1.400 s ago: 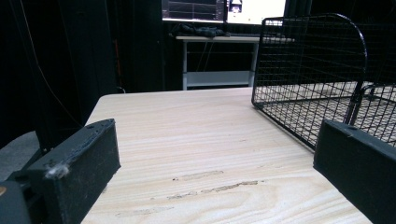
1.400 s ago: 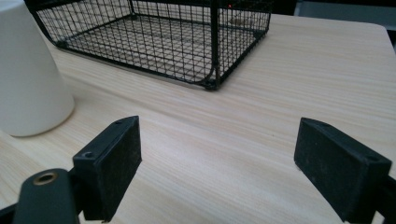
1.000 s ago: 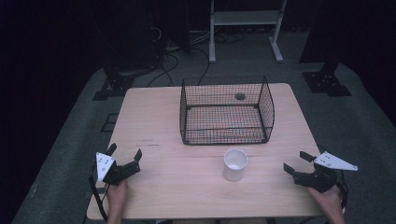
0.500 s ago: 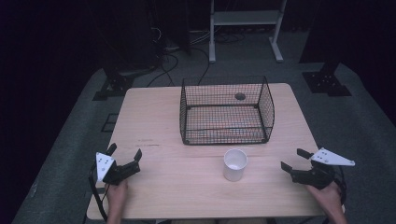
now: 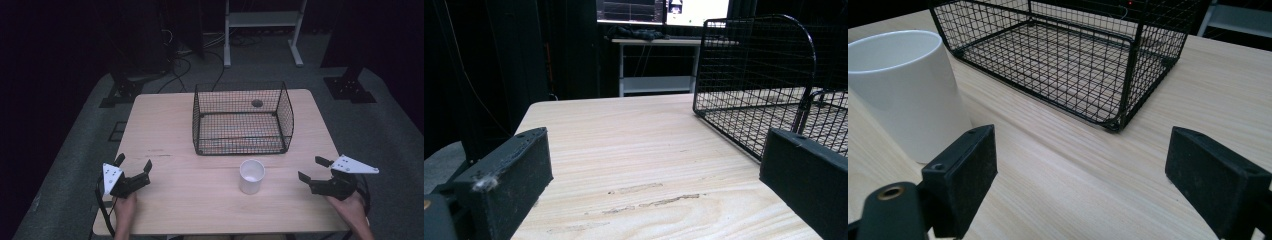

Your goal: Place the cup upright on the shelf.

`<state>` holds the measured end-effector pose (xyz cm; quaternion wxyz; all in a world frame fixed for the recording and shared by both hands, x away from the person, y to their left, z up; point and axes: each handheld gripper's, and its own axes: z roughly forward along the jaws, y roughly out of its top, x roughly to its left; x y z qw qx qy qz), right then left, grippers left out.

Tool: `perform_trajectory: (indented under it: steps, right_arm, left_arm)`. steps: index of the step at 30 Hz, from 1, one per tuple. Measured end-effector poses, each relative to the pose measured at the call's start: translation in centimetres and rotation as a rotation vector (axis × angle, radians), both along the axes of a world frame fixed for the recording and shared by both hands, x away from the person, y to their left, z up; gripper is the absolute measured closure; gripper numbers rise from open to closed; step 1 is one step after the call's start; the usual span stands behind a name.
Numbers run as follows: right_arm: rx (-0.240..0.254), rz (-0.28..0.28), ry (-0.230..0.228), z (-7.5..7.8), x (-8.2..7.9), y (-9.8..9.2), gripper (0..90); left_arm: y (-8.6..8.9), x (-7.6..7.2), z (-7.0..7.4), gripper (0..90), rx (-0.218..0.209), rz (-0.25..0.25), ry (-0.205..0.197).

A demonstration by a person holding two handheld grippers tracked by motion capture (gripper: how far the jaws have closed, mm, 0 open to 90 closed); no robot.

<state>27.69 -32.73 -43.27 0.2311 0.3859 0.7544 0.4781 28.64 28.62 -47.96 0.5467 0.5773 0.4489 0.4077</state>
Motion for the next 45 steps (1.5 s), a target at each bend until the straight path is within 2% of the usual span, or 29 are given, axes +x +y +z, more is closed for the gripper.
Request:
perform_trajectory:
  steps: [5, 7, 17, 36, 45]
  right_arm:
    - [-0.013, 0.021, 0.003, 0.5, 0.1, 0.5, 12.2]
    - [-0.012, 0.029, -0.009, 0.7, 0.1, 0.7, 12.7]
    - [-0.011, 0.087, 0.01, 1.8, 0.6, 1.9, 12.4]
    - [-0.025, 0.169, 0.013, 3.2, 1.0, 3.9, 11.1]
    - [-0.01, 0.229, 0.019, 3.7, 1.2, 5.4, 10.4]
  left_arm:
    - [0.0, 0.0, 0.0, 0.0, 0.0, 0.0, 0.0]
    - [0.0, 0.0, 0.0, 0.0, -0.001, 0.0, 0.0]
    - [0.0, 0.0, 0.0, 0.0, -0.001, -0.002, 0.0]
    - [0.1, 0.0, 0.0, 0.0, -0.005, -0.003, -0.002]
    - [0.1, 0.0, 0.0, 0.0, -0.007, -0.004, -0.002]
